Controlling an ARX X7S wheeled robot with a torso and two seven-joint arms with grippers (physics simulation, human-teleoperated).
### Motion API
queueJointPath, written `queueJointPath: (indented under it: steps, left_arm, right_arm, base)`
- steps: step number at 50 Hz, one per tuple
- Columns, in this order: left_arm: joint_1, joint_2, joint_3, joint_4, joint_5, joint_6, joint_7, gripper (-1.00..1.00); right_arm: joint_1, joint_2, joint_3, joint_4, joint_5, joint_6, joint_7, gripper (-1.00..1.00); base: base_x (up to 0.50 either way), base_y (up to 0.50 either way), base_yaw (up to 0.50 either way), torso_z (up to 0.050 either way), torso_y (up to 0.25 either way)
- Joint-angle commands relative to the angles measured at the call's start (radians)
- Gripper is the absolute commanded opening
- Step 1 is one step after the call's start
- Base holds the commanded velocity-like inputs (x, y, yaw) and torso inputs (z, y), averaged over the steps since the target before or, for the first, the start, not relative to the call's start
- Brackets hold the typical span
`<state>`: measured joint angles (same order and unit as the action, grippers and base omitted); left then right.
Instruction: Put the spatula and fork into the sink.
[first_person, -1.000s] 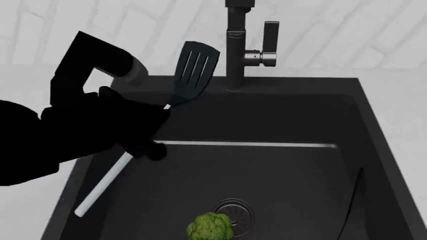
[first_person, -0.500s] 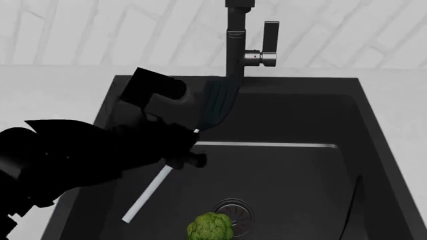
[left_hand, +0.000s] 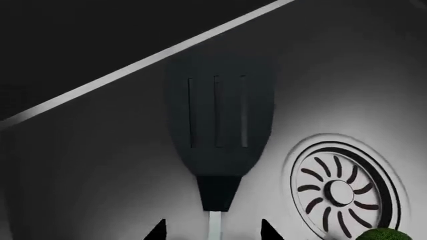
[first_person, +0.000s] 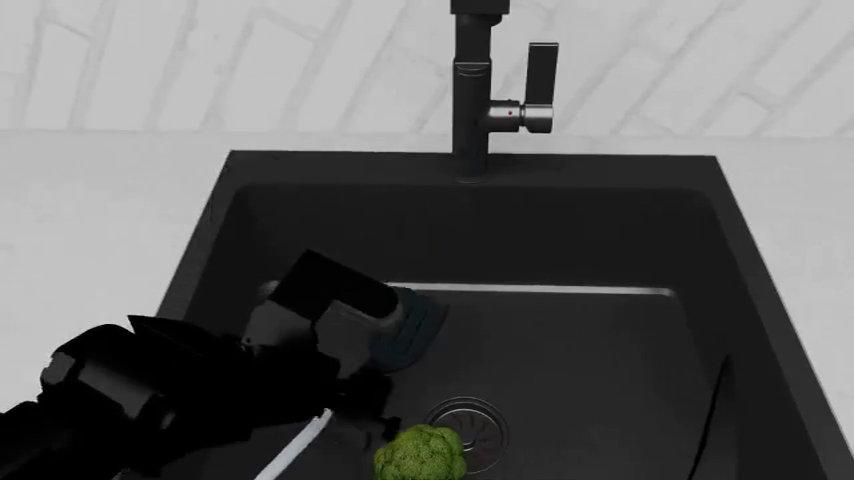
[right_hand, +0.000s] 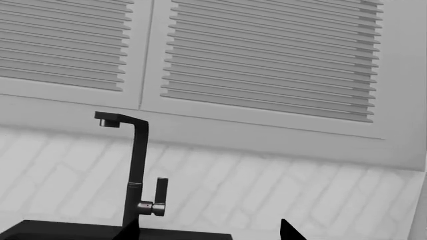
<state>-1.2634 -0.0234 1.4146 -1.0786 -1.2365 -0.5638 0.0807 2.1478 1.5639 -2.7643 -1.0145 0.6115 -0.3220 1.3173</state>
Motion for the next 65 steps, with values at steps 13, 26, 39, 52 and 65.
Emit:
queueJointPath:
  steps: [13,26,39,52,65]
  left_arm:
    - [-0.093,0.019,0.095,-0.024,-0.133,0.037,0.021,1.0]
    - [-0.215,-0.286,-0.013,0.632,-0.247,-0.028,-0.286,1.0]
    - [-0.237,-0.562,-0.081,1.138,-0.257,0.013,-0.489,1.0]
    - [-0.13,-0.903,-0.15,1.599,-0.272,0.134,-0.684,1.0]
    - [0.064,-1.138,-0.137,1.899,-0.15,0.299,-0.813,1.0]
  right_arm:
    - [-0.021,0.002,0.032,-0.031,-0.027,0.027,-0.005,1.0]
    - [-0.029,-0.036,0.039,-0.024,-0.019,0.015,0.018,1.0]
    - [-0.038,-0.032,0.039,-0.021,-0.024,0.015,0.016,1.0]
    - [-0.03,0.0,0.056,-0.029,-0.014,0.034,-0.018,1.0]
    - [-0.045,0.001,0.06,-0.023,-0.025,0.019,-0.015,1.0]
  base:
    - [0.0,0.0,0.0,0.0,0.0]
    - [0.0,0.0,0.0,0.0,0.0]
    - [0.0,0.0,0.0,0.0,0.0]
    - [0.0,0.0,0.0,0.0,0.0]
    - [0.0,0.0,0.0,0.0,0.0]
